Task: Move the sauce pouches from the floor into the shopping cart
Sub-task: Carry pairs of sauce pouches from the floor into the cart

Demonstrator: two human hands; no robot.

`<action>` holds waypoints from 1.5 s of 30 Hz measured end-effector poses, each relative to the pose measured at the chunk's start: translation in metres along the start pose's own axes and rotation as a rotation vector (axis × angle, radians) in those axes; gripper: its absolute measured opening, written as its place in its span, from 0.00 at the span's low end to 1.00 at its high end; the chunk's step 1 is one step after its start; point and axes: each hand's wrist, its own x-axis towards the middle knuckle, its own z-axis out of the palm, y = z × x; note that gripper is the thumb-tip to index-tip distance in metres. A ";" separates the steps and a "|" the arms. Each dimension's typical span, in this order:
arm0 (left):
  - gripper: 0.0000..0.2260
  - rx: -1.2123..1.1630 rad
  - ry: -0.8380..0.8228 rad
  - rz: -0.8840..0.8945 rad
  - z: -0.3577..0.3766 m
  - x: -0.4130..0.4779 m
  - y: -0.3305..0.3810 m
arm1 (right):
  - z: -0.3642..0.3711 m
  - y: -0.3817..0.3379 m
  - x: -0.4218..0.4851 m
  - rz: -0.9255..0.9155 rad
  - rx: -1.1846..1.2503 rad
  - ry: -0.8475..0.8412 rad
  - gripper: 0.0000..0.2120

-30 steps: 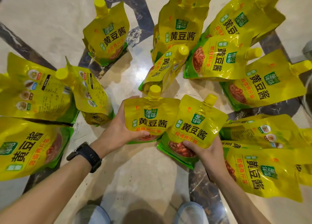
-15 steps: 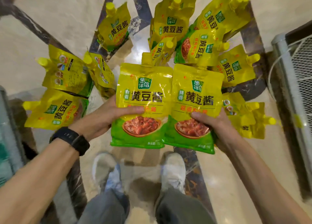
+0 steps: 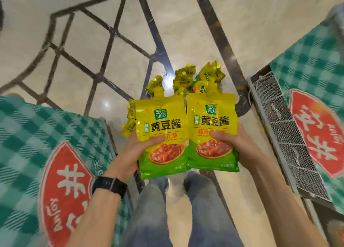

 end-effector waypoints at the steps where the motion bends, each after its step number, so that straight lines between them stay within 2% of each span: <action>1: 0.49 -0.004 0.019 0.022 0.005 -0.024 0.015 | 0.005 -0.019 -0.023 -0.022 0.000 -0.006 0.52; 3: 0.50 -0.003 0.024 0.064 0.013 -0.066 0.042 | 0.015 -0.050 -0.065 -0.056 0.009 -0.030 0.49; 7: 0.43 0.013 -0.066 0.134 0.018 -0.109 0.085 | 0.035 -0.085 -0.125 -0.148 0.062 -0.010 0.45; 8: 0.43 0.018 -0.111 0.146 0.018 -0.113 0.095 | 0.041 -0.091 -0.138 -0.164 0.066 0.018 0.42; 11: 0.41 0.042 -0.243 0.157 0.025 -0.125 0.122 | 0.053 -0.097 -0.174 -0.221 0.153 0.098 0.24; 12: 0.42 0.054 -0.288 0.164 0.026 -0.127 0.128 | 0.056 -0.097 -0.184 -0.233 0.189 0.104 0.24; 15: 0.43 0.101 -0.377 0.159 0.036 -0.133 0.143 | 0.056 -0.091 -0.207 -0.251 0.267 0.173 0.46; 16: 0.42 0.123 -0.397 0.157 0.040 -0.133 0.145 | 0.054 -0.088 -0.214 -0.248 0.280 0.209 0.50; 21: 0.29 0.203 -0.534 0.118 0.075 -0.142 0.142 | 0.031 -0.063 -0.252 -0.288 0.331 0.324 0.52; 25: 0.23 0.302 -0.620 0.071 0.120 -0.147 0.128 | 0.011 -0.032 -0.294 -0.342 0.415 0.421 0.50; 32: 0.22 0.563 -0.805 0.025 0.238 -0.182 0.079 | -0.038 0.046 -0.384 -0.441 0.630 0.643 0.49; 39: 0.21 0.803 -1.037 -0.002 0.368 -0.258 -0.019 | -0.091 0.151 -0.504 -0.540 0.848 0.865 0.48; 43: 0.21 0.934 -1.153 -0.007 0.425 -0.306 -0.074 | -0.100 0.206 -0.567 -0.613 0.949 0.974 0.39; 45: 0.24 1.003 -1.214 -0.048 0.454 -0.330 -0.103 | -0.099 0.234 -0.597 -0.641 1.036 1.070 0.41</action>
